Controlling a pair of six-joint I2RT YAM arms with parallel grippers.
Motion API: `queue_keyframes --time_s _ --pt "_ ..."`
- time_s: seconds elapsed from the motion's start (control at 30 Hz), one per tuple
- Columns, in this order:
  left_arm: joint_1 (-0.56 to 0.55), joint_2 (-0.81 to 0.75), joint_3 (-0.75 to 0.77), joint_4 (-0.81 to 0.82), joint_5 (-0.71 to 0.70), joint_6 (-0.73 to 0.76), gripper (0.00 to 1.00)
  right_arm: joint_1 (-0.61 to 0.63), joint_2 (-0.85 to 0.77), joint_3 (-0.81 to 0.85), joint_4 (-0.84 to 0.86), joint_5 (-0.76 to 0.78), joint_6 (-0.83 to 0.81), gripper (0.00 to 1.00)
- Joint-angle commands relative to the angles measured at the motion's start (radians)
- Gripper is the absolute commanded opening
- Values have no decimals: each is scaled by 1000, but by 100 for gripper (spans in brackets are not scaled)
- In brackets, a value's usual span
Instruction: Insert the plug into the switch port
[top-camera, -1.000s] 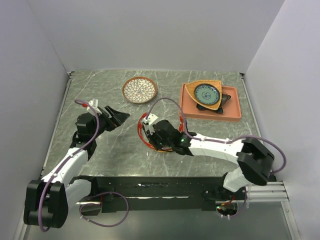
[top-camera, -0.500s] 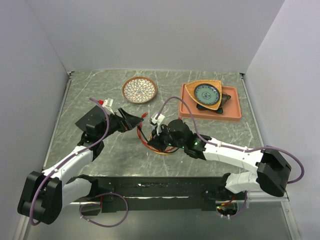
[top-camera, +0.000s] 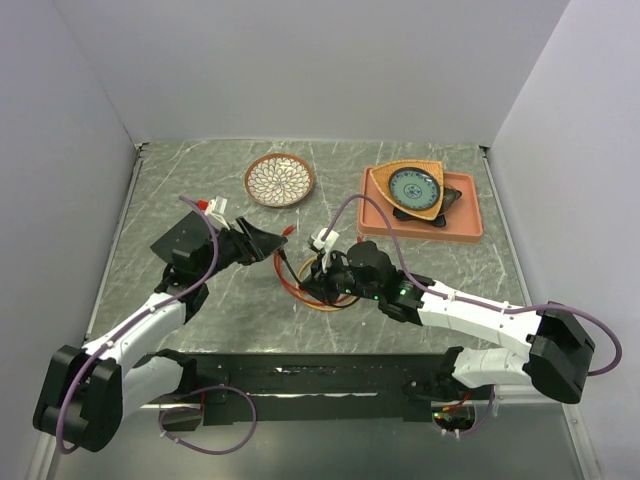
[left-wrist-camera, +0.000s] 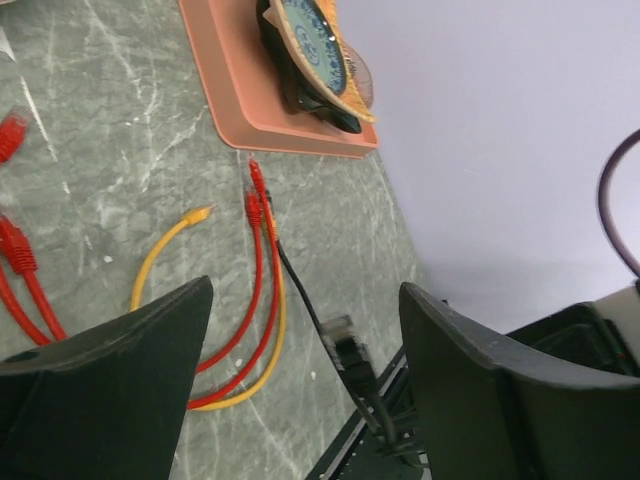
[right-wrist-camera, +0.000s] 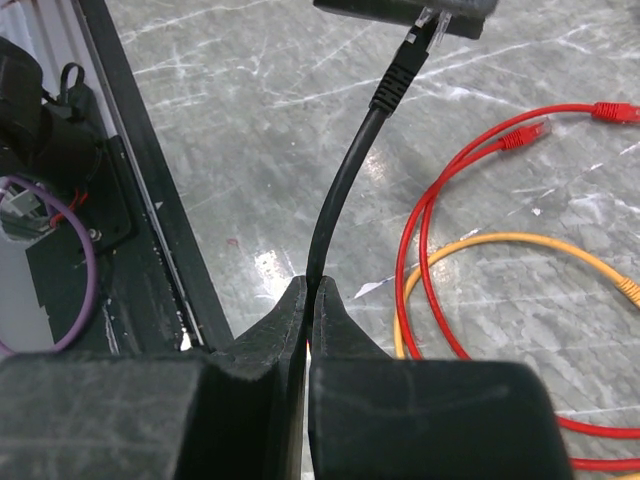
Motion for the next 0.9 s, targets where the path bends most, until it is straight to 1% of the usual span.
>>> queue_keyframes --time_s 0.0,0.07,0.17,0.23,0.3,0.33,0.37,0.43,0.5,0.53,0.63,0.67,0.7,0.73,0.8,0.83,0.87 --pt "-14 -35 48 35 7 -5 75 -6 -36 7 25 29 -7 0" --pt "-18 -35 53 33 7 -4 69 -6 -37 4 26 40 -8 0" --pt "-29 -32 63 11 -1 10 63 -6 -39 1 28 63 -5 0" --pt "-37 -32 73 -23 -18 18 63 -7 -42 2 23 65 -2 0" --pt "-43 -30 74 -31 -24 24 61 -6 -45 1 30 62 -1 0" --pt "-46 -29 74 -29 -24 24 59 -6 -45 -1 33 65 1 0" --pt "-48 -26 74 -23 -26 22 53 -6 -43 -1 31 72 4 0" --pt "-58 -20 74 -19 -26 19 49 -7 -40 2 28 74 7 0" --pt "-69 -10 76 -17 -24 21 48 -6 -37 7 25 72 12 0" --pt "-74 -6 80 -17 -26 21 45 -7 -37 7 26 72 13 0" --pt "-87 11 83 0 -24 21 27 -6 -31 10 25 74 15 0" --pt "-89 20 85 3 -20 18 14 -7 -28 13 25 72 12 0" --pt "-92 25 93 3 -20 18 9 -7 -26 14 23 66 12 0" --pt "-94 31 97 0 -21 18 1 -7 -26 14 23 63 10 0" --pt "-98 34 100 -3 -30 19 1 -7 -23 14 23 69 13 0" --pt "-101 34 100 -2 -32 21 1 -6 -22 21 17 77 12 2" --pt "-103 33 99 0 -35 22 1 -6 -17 24 11 81 15 13"
